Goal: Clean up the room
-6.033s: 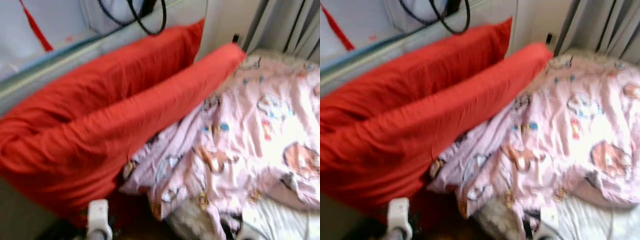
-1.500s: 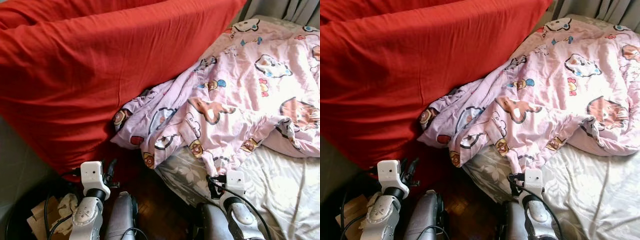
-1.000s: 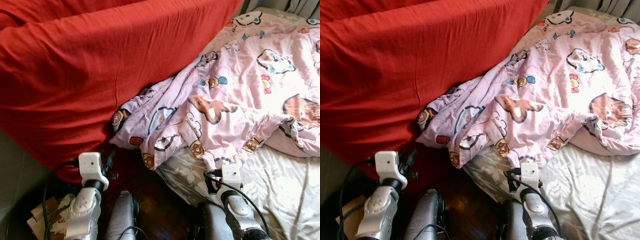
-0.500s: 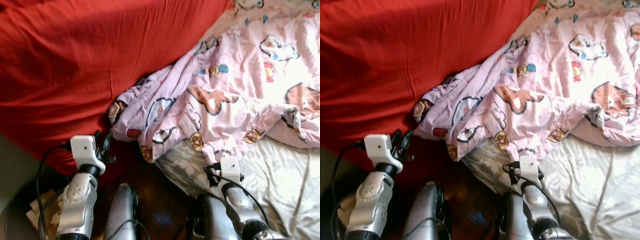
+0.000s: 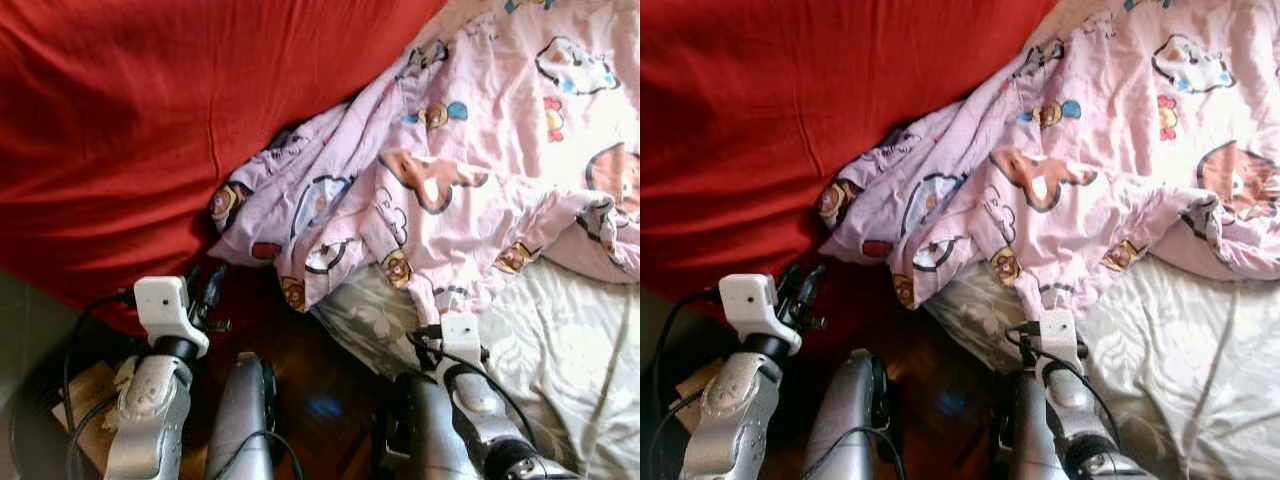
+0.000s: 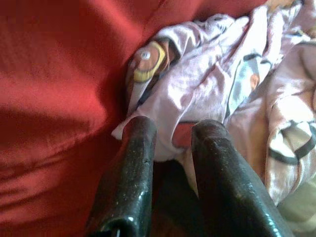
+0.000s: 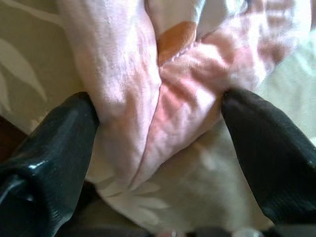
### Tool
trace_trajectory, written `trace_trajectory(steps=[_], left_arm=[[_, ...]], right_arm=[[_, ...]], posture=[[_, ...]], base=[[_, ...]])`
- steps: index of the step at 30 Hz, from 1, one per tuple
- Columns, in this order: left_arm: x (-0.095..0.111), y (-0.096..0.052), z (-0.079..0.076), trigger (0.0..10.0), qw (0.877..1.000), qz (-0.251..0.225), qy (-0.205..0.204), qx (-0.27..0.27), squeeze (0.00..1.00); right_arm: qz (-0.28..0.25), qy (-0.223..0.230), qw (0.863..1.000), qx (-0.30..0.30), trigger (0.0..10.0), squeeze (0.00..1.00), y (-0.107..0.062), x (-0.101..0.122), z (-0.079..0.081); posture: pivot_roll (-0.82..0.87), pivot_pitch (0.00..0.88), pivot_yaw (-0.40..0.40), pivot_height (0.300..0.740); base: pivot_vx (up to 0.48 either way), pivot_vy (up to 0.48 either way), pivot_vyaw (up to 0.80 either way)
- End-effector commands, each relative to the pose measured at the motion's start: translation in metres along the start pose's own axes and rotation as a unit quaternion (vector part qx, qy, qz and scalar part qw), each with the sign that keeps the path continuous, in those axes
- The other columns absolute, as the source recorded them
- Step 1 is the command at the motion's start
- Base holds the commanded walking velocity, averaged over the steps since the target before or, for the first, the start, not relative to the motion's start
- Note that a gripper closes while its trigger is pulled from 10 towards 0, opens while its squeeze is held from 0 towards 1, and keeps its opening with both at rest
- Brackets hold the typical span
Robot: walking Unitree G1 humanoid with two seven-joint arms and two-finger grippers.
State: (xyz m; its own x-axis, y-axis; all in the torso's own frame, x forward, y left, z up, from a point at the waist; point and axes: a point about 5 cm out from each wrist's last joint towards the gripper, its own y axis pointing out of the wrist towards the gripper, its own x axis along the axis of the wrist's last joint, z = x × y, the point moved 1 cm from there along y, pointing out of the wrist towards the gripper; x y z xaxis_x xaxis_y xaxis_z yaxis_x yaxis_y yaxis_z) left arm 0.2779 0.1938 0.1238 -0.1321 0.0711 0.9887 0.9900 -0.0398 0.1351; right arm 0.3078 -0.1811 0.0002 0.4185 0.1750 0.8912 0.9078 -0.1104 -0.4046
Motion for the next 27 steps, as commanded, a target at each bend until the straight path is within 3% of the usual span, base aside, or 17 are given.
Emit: trace_trajectory(steps=[1, 11, 12, 13, 27], left_arm=[[-0.002, -0.006, 0.003, 10.0, 1.0, 0.01, -0.002, 0.003, 0.0], [0.0, -0.016, 0.004, 10.0, 1.0, 0.024, 0.002, 0.009, 0.0], [0.0, -0.017, 0.004, 10.0, 1.0, 0.025, 0.001, 0.01, 0.0], [0.0, -0.018, 0.004, 10.0, 1.0, 0.027, 0.001, 0.01, 0.0], [-0.002, -0.022, 0.006, 10.0, 0.999, 0.039, -0.001, 0.018, 0.0]], right_arm=[[0.017, -0.014, 1.0, 0.007, 10.0, 0.0, -0.005, -0.013, 0.003], [0.005, -0.023, 1.0, 0.007, 10.0, 0.0, -0.003, -0.008, -0.001], [0.006, -0.024, 1.0, 0.003, 7.1, 0.0, -0.003, -0.008, -0.001], [0.006, -0.026, 1.0, -0.002, 0.0, 0.0, -0.003, -0.008, -0.003], [0.011, -0.032, 0.999, -0.018, 0.0, 0.0, -0.004, -0.01, -0.006]], posture=[[0.21, 0.426, 0.027, 0.612], [0.21, 0.457, 0.025, 0.612], [0.21, 0.458, 0.025, 0.612], [0.21, 0.465, 0.024, 0.612], [0.21, 0.471, 0.022, 0.612]], base=[[0.0, 0.0, 0.0], [0.0, 0.0, 0.0], [0.0, 0.0, 0.0], [0.0, 0.0, 0.0], [0.0, 0.0, 0.0]])
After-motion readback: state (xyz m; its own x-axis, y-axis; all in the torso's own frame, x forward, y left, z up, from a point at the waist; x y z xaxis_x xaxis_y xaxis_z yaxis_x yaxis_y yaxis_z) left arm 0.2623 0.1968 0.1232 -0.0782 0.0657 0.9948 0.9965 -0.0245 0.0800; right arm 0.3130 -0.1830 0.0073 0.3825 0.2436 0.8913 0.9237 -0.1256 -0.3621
